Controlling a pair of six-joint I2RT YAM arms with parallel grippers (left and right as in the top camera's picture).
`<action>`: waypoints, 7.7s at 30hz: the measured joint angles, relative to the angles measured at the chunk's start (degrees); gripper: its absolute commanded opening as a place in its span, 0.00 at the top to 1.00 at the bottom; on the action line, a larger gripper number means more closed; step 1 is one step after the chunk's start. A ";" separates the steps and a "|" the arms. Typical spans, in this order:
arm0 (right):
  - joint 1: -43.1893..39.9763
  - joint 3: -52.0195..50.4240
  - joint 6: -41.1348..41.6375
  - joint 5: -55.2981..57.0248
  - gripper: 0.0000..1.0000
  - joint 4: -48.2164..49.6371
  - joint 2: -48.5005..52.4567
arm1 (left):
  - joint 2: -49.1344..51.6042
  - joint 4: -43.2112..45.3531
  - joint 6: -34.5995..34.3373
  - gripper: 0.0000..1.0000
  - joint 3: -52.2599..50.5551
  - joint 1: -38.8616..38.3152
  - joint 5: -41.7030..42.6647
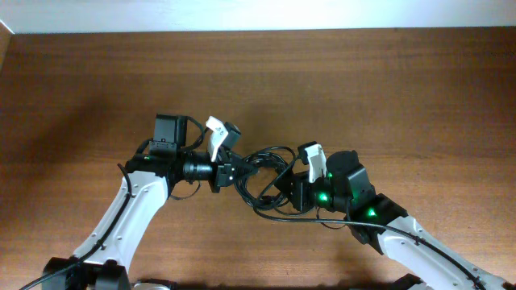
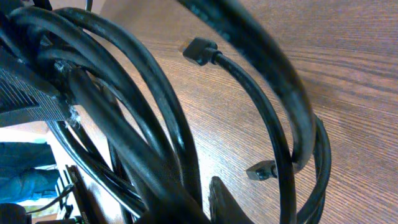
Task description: Untangle cables
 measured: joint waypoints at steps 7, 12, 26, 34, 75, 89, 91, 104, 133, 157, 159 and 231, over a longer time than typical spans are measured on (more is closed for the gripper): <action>0.37 0.44 -0.70 3.65 0.96 -4.07 -0.02 | 0.11 -1.97 -0.24 1.00 -0.02 -0.52 -0.24; 0.52 0.44 -3.04 5.79 0.96 -4.92 -0.02 | 0.15 -6.29 -13.66 0.95 0.00 -0.52 -0.22; 0.11 0.57 -4.76 15.04 0.96 -9.25 -0.04 | 0.31 -7.39 -44.92 0.01 0.00 1.11 5.57; -5.22 0.55 -4.79 14.47 0.96 -9.22 -0.02 | 0.31 -13.81 -41.77 0.01 0.13 -0.02 -3.85; -8.94 0.31 -0.61 5.66 0.96 0.11 0.09 | 0.31 7.32 -67.38 0.75 0.09 -20.79 -36.15; -9.05 0.31 -1.44 5.09 0.96 -0.04 0.09 | 0.31 7.37 -68.28 1.00 0.09 -20.79 -37.18; -9.05 0.31 -2.23 5.09 0.96 -0.22 0.09 | 0.33 7.37 -70.71 1.00 0.09 -20.79 -37.03; -9.38 0.33 -3.26 11.23 0.96 -4.26 0.07 | 1.09 20.90 -79.56 1.00 -0.46 -20.70 -23.56; -8.20 1.27 -5.81 14.27 0.96 -7.65 -0.35 | 1.18 30.27 -84.08 1.00 -0.52 5.53 15.30; -9.16 2.97 -7.34 16.94 0.96 -12.85 -1.29 | 1.55 42.23 -72.37 1.00 -1.01 9.77 23.08; -12.94 3.04 -7.08 16.94 0.96 -16.57 -1.49 | 1.79 42.47 -69.07 1.00 -1.01 9.79 22.84; -26.18 -0.33 -12.98 -45.92 0.17 6.43 0.31 | 0.94 4.59 11.23 1.00 0.39 -9.20 -10.10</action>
